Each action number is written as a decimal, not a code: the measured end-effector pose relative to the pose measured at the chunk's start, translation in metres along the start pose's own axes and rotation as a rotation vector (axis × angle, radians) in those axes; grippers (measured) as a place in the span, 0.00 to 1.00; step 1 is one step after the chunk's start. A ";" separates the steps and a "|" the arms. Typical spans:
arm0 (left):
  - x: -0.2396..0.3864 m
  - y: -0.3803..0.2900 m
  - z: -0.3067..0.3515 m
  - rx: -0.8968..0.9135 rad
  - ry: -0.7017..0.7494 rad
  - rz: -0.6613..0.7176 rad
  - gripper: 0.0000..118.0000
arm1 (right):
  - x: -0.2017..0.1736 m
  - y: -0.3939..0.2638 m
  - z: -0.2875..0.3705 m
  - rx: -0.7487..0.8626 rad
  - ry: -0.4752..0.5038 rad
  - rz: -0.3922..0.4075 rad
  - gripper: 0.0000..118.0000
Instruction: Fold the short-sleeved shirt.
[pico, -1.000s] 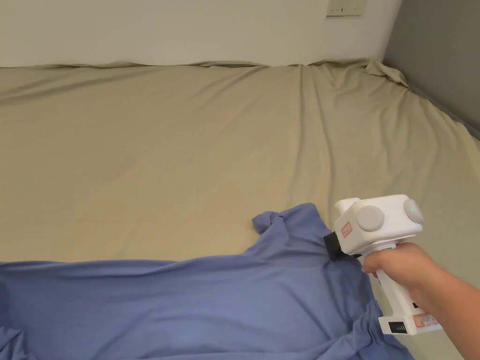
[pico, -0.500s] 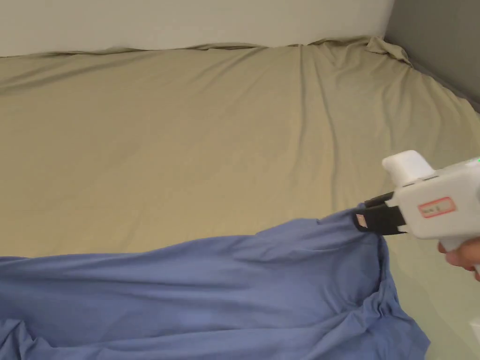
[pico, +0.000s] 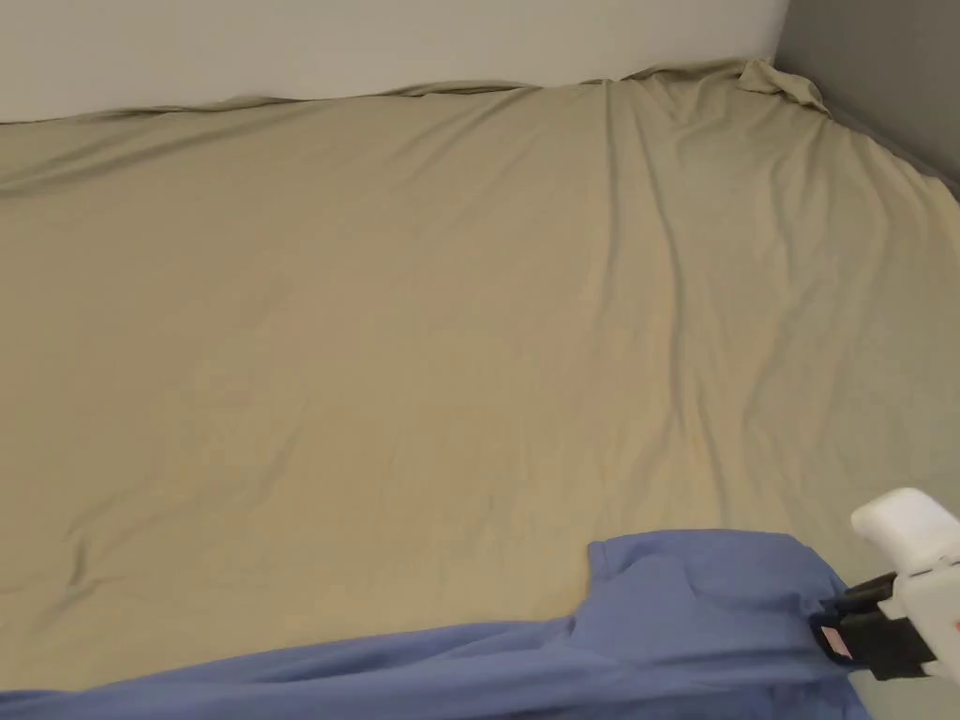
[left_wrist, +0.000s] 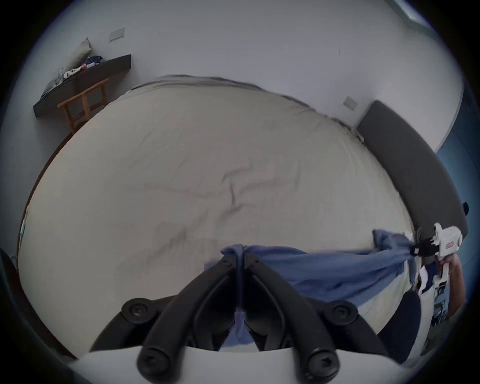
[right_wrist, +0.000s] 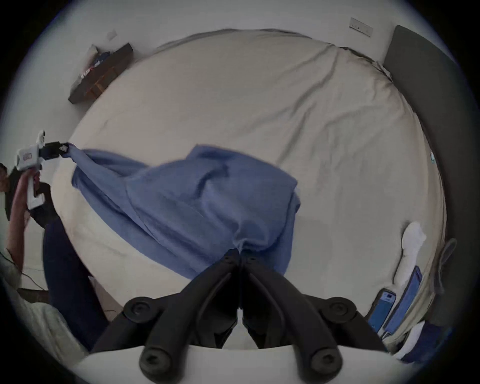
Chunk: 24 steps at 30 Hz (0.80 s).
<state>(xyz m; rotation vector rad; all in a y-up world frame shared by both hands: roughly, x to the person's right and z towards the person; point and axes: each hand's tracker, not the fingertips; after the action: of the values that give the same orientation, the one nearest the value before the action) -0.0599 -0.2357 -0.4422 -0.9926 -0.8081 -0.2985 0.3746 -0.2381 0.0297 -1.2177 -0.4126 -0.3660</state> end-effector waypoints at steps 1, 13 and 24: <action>0.001 -0.005 -0.010 -0.026 0.015 -0.014 0.01 | -0.003 -0.001 -0.009 -0.012 -0.024 0.021 0.03; 0.007 -0.037 -0.061 -0.074 0.111 -0.062 0.01 | 0.004 -0.010 -0.071 -0.071 -0.076 -0.006 0.03; 0.024 -0.036 0.065 0.292 -0.034 0.132 1.00 | -0.058 -0.011 0.040 0.358 -0.147 0.058 1.00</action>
<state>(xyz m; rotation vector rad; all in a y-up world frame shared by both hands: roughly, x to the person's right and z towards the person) -0.0938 -0.1977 -0.3832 -0.7732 -0.7877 -0.0475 0.3146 -0.2010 0.0221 -0.9066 -0.5425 -0.1438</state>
